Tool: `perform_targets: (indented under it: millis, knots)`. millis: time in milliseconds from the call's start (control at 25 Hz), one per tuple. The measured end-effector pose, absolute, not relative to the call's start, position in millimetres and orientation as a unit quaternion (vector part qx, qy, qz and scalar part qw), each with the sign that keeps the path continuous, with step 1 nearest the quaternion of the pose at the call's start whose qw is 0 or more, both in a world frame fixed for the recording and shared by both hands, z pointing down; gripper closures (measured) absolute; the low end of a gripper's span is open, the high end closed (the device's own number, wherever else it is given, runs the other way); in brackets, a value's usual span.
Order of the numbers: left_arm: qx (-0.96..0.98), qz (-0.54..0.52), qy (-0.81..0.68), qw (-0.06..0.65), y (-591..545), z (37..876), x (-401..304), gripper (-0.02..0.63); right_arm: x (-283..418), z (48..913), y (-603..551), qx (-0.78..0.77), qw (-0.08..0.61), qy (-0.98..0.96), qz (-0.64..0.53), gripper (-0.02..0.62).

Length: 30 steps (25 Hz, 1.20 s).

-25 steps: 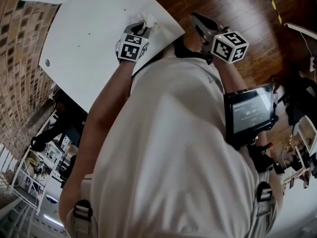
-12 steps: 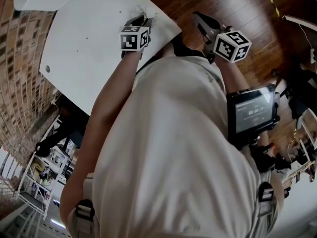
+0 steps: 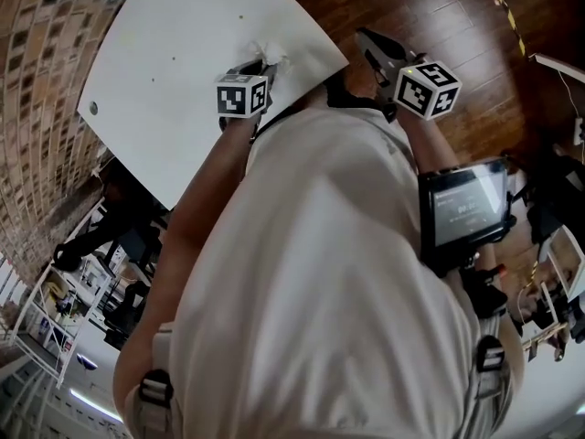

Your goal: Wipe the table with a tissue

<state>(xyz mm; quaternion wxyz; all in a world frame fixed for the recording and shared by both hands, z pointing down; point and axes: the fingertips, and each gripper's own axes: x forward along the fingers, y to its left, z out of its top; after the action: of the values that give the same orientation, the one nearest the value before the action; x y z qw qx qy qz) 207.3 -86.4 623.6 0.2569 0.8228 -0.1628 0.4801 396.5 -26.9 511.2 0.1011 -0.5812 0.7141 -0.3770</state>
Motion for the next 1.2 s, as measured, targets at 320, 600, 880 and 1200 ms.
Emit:
perform_targets:
  millis: [320,600,880,1200]
  knots:
    - [0.845,0.453,-0.22,0.183,-112,603,158,0.529,377,501,-51,-0.551,0.088,0.739,-0.376,0.588]
    - [0.884,0.355,-0.215,0.216,-128,571,165,0.529,346,489,-83,-0.513,0.071,0.771,-0.369,0.588]
    - [0.895,0.343,-0.191,0.21,-126,574,194,0.528,330,496,-107,-0.485,0.06,0.789,-0.373,0.588]
    - [0.873,0.367,-0.233,0.221,-161,584,181,0.528,320,502,-131,-0.462,0.053,0.798,-0.385,0.588]
